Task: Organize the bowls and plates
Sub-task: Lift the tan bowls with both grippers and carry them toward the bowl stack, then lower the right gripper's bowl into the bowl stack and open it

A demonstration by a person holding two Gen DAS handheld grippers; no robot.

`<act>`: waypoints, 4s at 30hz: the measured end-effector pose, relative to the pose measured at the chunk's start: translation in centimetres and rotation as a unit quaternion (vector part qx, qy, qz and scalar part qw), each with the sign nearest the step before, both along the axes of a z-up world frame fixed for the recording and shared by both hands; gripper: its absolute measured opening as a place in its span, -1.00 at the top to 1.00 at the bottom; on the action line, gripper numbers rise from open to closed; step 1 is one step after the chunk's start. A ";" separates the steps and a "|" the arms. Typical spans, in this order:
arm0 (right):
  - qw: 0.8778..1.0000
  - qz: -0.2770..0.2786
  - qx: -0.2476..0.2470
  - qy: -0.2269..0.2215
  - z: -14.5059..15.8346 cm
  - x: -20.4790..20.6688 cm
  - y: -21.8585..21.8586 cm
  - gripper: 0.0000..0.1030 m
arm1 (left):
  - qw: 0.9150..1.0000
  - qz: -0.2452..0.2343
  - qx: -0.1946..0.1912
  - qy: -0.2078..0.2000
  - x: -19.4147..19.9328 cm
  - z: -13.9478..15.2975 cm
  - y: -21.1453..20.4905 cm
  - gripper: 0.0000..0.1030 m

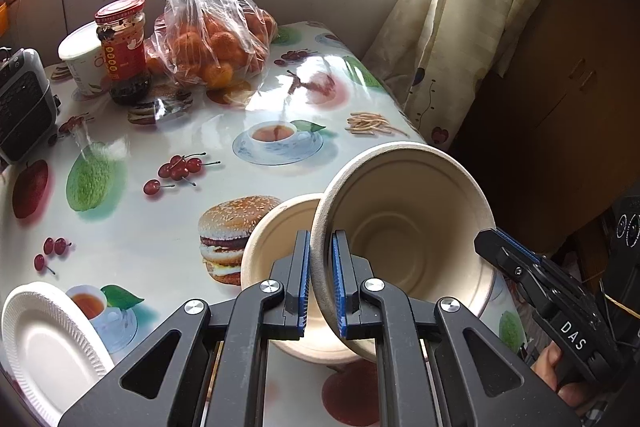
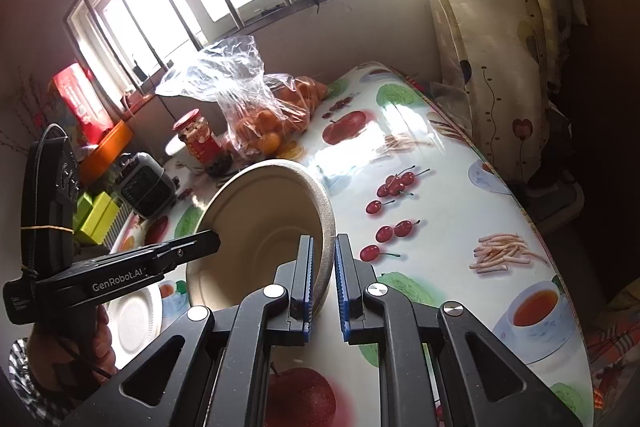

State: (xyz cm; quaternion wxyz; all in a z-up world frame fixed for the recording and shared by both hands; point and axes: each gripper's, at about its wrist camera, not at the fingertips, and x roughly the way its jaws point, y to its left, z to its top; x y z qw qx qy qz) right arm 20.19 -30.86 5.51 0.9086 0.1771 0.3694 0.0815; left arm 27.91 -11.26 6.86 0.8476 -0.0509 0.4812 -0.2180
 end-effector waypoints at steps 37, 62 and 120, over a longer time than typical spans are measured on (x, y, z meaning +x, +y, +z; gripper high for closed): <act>0.998 0.029 -0.019 0.045 -3.8 2.6 3.0 0.79 | 0.999 0.030 0.016 0.038 1.5 -3.6 2.3 0.80; 0.998 0.029 -0.020 0.048 -4.3 2.8 2.9 0.78 | 0.998 0.031 0.023 0.039 1.7 -3.9 2.2 0.79; 0.998 0.024 0.017 0.063 -5.1 2.5 2.3 0.19 | 0.995 0.054 -0.032 0.073 1.5 -5.4 4.2 0.51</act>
